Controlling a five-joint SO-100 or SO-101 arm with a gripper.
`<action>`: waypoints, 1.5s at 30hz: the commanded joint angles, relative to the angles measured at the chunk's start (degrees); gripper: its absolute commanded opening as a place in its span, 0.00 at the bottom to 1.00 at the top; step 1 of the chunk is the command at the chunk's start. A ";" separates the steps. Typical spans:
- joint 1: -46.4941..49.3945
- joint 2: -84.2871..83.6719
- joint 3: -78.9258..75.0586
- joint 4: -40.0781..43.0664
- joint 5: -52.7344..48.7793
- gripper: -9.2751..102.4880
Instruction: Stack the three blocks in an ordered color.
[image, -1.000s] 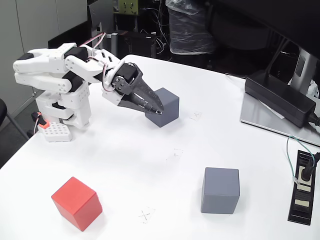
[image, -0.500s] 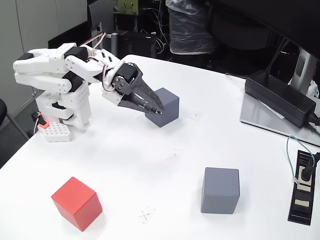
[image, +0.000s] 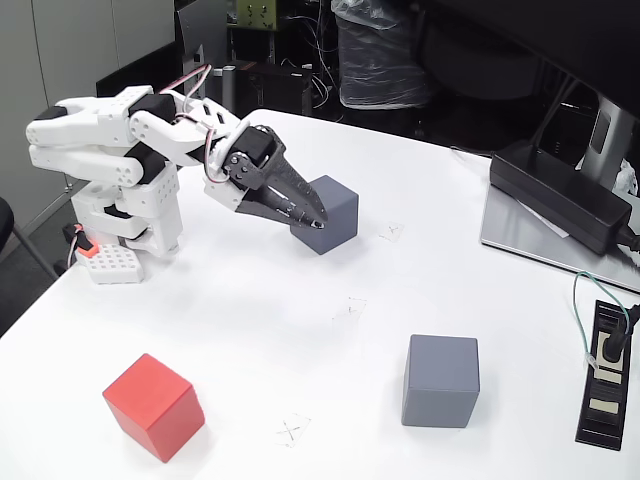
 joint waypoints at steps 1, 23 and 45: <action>0.44 0.26 -0.18 -0.88 0.53 0.10; 0.18 -0.35 -7.38 0.79 -0.44 0.10; -16.44 -0.62 -26.98 25.40 -21.53 0.28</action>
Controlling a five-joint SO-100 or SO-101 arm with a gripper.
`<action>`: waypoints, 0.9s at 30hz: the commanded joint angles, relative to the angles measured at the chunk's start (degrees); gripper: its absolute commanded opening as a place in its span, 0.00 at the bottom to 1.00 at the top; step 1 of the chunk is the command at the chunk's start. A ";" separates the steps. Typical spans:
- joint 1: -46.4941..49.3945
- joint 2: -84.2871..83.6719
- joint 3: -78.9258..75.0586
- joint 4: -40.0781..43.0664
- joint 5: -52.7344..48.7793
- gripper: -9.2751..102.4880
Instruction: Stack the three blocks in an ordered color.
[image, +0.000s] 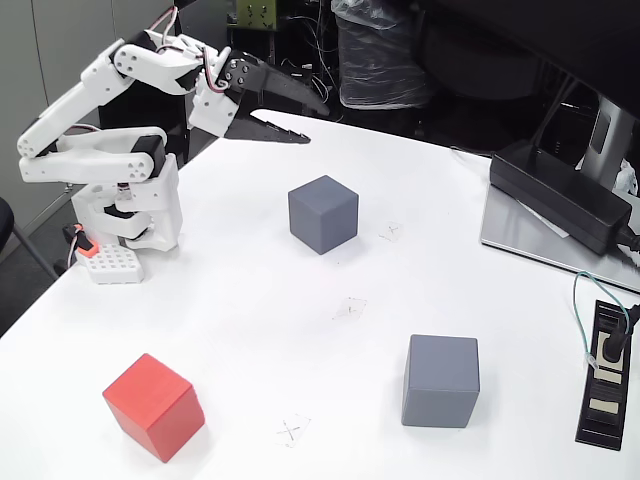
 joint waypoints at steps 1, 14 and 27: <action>0.44 -0.53 -3.08 1.14 -1.67 0.30; 0.18 -0.88 -9.76 8.35 -9.67 0.30; 0.09 -33.84 -25.14 9.67 -9.49 0.30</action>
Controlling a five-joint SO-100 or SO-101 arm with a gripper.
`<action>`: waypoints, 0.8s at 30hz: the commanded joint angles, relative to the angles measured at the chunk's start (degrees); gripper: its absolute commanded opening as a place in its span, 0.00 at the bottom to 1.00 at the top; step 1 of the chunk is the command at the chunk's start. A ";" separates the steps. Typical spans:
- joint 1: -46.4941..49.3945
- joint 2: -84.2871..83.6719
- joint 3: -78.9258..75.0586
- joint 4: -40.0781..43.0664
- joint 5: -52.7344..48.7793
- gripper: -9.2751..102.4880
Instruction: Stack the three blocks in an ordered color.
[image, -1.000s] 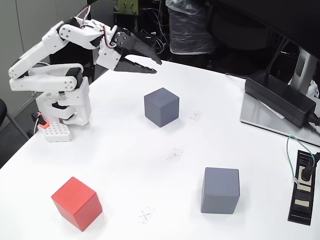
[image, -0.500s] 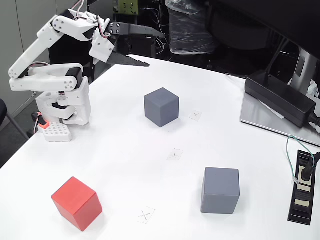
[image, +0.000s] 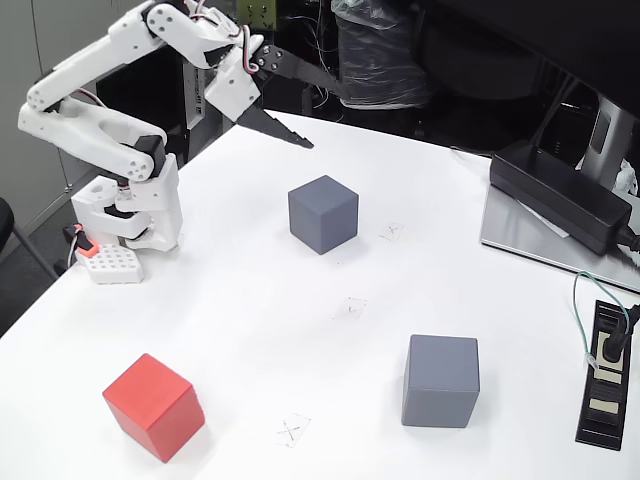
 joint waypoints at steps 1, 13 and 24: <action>-0.44 -8.53 -7.21 2.11 -0.53 0.31; 0.09 -29.18 -28.56 27.33 -19.78 0.31; -0.35 -29.97 -22.06 26.37 -28.39 0.31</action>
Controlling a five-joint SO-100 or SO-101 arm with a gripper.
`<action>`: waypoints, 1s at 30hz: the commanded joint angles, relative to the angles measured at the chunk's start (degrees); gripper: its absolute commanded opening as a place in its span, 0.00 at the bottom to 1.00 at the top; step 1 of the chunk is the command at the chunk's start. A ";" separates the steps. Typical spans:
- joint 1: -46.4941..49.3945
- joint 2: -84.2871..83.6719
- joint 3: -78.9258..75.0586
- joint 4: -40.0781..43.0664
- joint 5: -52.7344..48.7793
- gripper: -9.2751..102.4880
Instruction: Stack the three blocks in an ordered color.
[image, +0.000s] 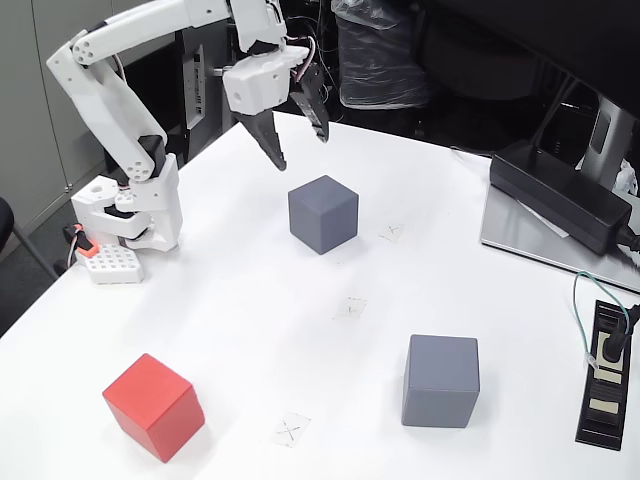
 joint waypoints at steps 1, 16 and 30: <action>-0.09 0.00 1.67 -0.53 -3.25 0.31; -0.18 0.00 7.29 -9.49 -0.09 0.32; -0.26 -2.46 7.38 -9.58 1.85 0.39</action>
